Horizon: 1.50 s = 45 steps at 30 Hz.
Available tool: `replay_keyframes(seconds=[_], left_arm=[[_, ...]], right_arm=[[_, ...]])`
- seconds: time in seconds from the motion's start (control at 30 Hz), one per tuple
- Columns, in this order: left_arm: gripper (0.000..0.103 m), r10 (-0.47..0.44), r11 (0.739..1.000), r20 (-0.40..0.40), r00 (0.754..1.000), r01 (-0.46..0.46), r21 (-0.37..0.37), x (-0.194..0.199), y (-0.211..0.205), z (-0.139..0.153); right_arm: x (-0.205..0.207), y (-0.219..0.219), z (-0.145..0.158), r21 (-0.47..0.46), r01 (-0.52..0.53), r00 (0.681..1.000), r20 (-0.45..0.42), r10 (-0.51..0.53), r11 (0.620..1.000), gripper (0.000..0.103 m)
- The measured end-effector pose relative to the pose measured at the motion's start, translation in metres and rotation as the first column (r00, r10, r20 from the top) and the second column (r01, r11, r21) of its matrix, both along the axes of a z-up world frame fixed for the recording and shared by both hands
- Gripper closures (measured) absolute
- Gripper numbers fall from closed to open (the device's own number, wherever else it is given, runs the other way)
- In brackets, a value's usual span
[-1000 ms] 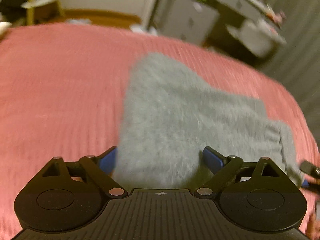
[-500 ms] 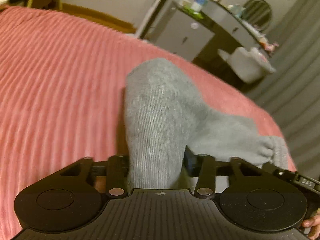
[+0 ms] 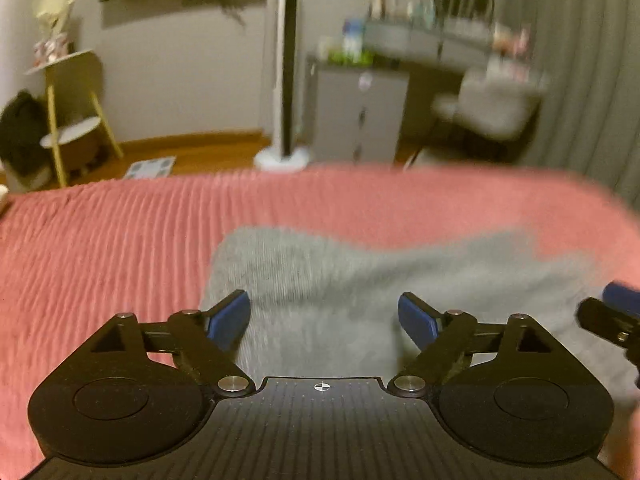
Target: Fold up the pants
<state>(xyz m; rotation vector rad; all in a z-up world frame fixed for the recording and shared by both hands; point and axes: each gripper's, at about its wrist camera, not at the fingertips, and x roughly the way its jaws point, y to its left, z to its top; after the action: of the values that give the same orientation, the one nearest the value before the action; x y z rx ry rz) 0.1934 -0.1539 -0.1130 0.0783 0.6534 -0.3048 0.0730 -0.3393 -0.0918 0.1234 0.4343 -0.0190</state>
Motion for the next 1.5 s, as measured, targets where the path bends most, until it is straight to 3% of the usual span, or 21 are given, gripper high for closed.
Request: replay_keyframes(seconds=[0.07,0.1,0.13,0.2,0.23,0.3,0.37,0.4,0.47,0.53,0.6,0.73,0.8,0.83,0.9,0.97,1.03,1.13,1.2,1.4,1.5], left_arm=[[0.019,-0.024,0.997,0.024,0.999,0.022,0.077,-0.001,0.002,-0.009],[0.020,-0.031,0.996,0.039,0.999,0.027,0.087,-0.005,0.003,-0.007],[0.021,-0.021,0.995,0.055,0.998,0.016,0.102,-0.009,0.003,-0.002],[0.014,0.017,0.993,0.078,0.997,-0.025,0.113,-0.020,0.008,0.013],[0.013,0.022,0.997,0.075,0.997,-0.028,0.073,-0.033,0.014,0.019],[0.007,0.005,0.999,0.047,0.999,-0.003,-0.048,-0.059,0.026,0.023],[0.007,0.004,0.996,-0.002,1.000,-0.004,-0.084,-0.084,0.029,0.013],[0.007,0.024,0.997,-0.045,0.999,-0.027,-0.070,-0.093,0.030,0.003],[0.007,0.068,0.997,-0.138,0.988,-0.072,-0.024,-0.104,0.028,-0.017],[0.007,0.089,0.996,-0.152,0.984,-0.090,-0.005,-0.111,0.029,-0.022],[0.007,0.103,0.994,-0.154,0.983,-0.108,-0.026,-0.122,0.032,-0.016],[0.006,0.110,0.994,-0.132,0.985,-0.109,0.015,-0.137,0.034,-0.003],[0.006,0.079,0.996,-0.154,0.985,-0.071,0.059,-0.145,0.033,-0.002],[0.006,0.069,0.995,-0.170,0.983,-0.056,0.080,-0.148,0.032,0.000],[0.006,0.058,0.992,-0.198,0.978,-0.035,0.119,-0.163,0.033,-0.004],[0.006,0.060,0.990,-0.213,0.975,-0.030,0.140,-0.181,0.038,-0.010],[0.006,0.078,0.991,-0.200,0.977,-0.054,0.121,-0.200,0.045,-0.013],[0.006,0.114,0.993,-0.199,0.973,-0.105,0.057,-0.220,0.055,-0.014],[0.006,0.144,0.989,-0.234,0.961,-0.134,0.057,-0.227,0.057,-0.012],[0.004,0.160,0.987,-0.191,0.969,-0.153,0.049,-0.249,0.057,0.011],[0.004,0.148,0.989,-0.170,0.974,-0.141,0.049,-0.254,0.053,0.016]], right_arm=[[0.011,0.010,-0.023,-0.143,-0.021,0.996,-0.094,0.007,0.990,0.058],[0.009,0.011,-0.033,-0.224,-0.029,0.996,-0.092,0.008,0.974,0.069],[0.004,0.010,-0.036,-0.257,-0.034,0.997,-0.078,0.014,0.966,0.071],[-0.004,0.004,-0.030,-0.239,0.002,0.997,-0.081,-0.022,0.971,0.070],[-0.010,0.001,-0.024,-0.231,0.059,0.994,-0.080,-0.080,0.971,0.070],[-0.028,-0.006,-0.014,-0.129,0.072,0.995,-0.053,-0.080,0.989,0.067],[-0.049,-0.004,-0.012,-0.088,0.042,0.998,-0.035,-0.045,0.995,0.062],[-0.054,0.004,-0.018,-0.125,0.041,0.998,-0.035,-0.046,0.991,0.054],[-0.055,0.020,-0.030,-0.239,0.050,0.996,-0.062,-0.067,0.970,0.052],[-0.052,0.027,-0.039,-0.309,0.067,0.990,-0.098,-0.102,0.949,0.050],[-0.055,0.034,-0.030,-0.317,0.084,0.985,-0.119,-0.127,0.945,0.046],[-0.061,0.033,-0.020,-0.284,0.105,0.969,-0.187,-0.162,0.953,0.043],[-0.065,0.040,-0.020,-0.319,0.107,0.948,-0.254,-0.194,0.942,0.033],[-0.065,0.043,-0.025,-0.341,0.092,0.920,-0.331,-0.211,0.935,0.029],[-0.074,0.046,-0.036,-0.304,0.065,0.873,-0.444,-0.202,0.950,0.025],[-0.094,0.048,-0.040,-0.196,0.041,0.866,-0.482,-0.133,0.980,0.020],[-0.112,0.053,-0.030,-0.155,0.044,0.881,-0.460,-0.111,0.987,0.003],[-0.136,0.063,-0.013,-0.083,0.011,0.917,-0.395,-0.043,0.996,0.004],[-0.145,0.068,-0.011,-0.047,-0.004,0.922,-0.386,-0.015,0.999,0.004],[-0.142,0.090,-0.005,-0.197,0.008,0.861,-0.497,-0.107,0.980,0.004],[-0.148,0.089,0.003,-0.149,0.046,0.882,-0.457,-0.110,0.988,0.004]])
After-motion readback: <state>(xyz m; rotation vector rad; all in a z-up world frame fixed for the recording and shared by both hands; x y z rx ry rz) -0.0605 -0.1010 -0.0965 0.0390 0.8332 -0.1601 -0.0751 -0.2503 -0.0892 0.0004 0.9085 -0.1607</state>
